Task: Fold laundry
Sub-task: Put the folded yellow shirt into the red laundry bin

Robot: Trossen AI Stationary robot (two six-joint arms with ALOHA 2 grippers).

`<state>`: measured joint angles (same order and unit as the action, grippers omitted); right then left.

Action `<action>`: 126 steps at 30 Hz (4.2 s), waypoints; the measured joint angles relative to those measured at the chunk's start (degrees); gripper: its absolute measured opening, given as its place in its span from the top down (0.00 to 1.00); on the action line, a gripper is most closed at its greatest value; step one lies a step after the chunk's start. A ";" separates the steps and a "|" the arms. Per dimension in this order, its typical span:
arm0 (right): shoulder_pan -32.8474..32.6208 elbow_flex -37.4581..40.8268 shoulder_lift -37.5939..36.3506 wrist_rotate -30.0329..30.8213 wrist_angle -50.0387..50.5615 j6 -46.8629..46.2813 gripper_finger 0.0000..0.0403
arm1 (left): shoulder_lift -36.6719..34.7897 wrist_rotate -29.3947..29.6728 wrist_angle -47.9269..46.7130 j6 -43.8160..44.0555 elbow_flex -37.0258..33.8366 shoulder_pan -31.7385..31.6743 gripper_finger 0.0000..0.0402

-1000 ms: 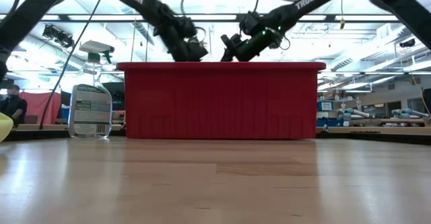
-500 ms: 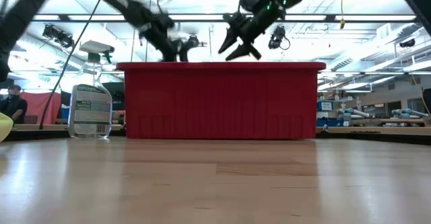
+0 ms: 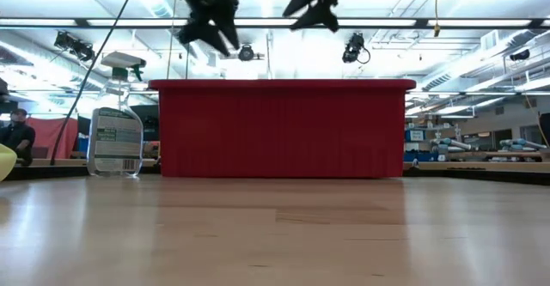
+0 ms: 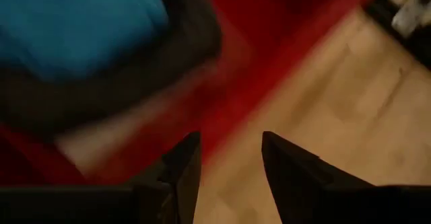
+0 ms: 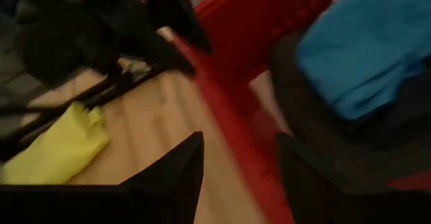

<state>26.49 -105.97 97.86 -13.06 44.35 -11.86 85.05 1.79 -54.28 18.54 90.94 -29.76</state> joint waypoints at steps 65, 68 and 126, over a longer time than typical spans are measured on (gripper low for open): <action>-21.63 48.76 -29.28 9.32 -16.29 -18.60 0.55 | 8.18 1.22 12.94 41.26 -13.61 39.78 0.59; -21.50 52.19 -27.95 5.09 -17.62 -21.43 0.54 | 6.59 1.54 6.21 48.33 -16.67 43.82 0.55; -22.09 75.78 -27.88 -3.74 -29.10 -31.79 0.37 | 7.53 7.19 55.84 76.43 -50.78 45.26 0.92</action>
<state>4.41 -30.20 69.98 -16.80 15.26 -43.65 92.58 8.99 1.55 94.97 40.16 15.50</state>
